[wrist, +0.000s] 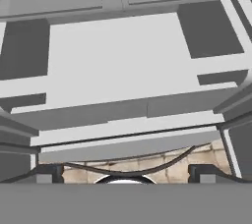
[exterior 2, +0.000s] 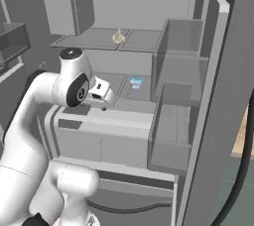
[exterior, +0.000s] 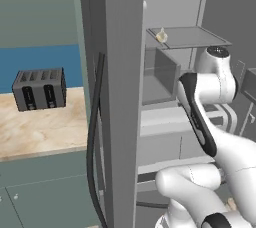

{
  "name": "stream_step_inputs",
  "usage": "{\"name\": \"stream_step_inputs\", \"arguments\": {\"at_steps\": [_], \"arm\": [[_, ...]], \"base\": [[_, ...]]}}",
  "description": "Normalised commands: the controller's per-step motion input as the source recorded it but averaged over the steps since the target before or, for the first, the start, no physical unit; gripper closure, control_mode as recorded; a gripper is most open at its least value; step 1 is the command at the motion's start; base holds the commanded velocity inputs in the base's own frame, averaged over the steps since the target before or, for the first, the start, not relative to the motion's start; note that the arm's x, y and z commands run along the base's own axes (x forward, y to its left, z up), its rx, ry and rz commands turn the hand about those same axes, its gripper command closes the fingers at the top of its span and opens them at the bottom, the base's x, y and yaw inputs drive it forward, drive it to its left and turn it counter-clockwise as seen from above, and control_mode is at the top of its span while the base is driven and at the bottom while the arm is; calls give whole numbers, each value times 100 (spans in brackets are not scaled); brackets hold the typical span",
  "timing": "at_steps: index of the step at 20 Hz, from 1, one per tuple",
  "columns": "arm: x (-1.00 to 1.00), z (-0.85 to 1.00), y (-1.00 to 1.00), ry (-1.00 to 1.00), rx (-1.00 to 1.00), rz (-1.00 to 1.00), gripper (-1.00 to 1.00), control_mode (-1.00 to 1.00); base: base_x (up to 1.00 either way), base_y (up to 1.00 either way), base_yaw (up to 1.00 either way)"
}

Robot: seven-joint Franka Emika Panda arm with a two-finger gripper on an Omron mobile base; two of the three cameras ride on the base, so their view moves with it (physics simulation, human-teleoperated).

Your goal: Retrieve the bottle and the shaker from the cabinet and place them next to the mixing bowl on the counter. Then add garlic from the fridge to the mixing bowl.

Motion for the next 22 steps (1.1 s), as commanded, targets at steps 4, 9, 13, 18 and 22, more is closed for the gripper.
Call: {"name": "stream_step_inputs", "arguments": {"at_steps": [4, 9, 13, 18, 22], "arm": [[32, 100, -2, -28, 5, -5, -100, -100], [40, 74, 4, -46, -12, -1, -100, -100], [43, 65, 0, -49, -9, 0, -100, -100], [35, 89, 0, -23, -1, 0, -100, -100], [14, 76, 3, 3, 0, 1, -100, -100]], "base": [[0, 0, 0], [0, 0, 0], [0, 0, 0], [0, 0, 0], [0, 0, 0]]}}
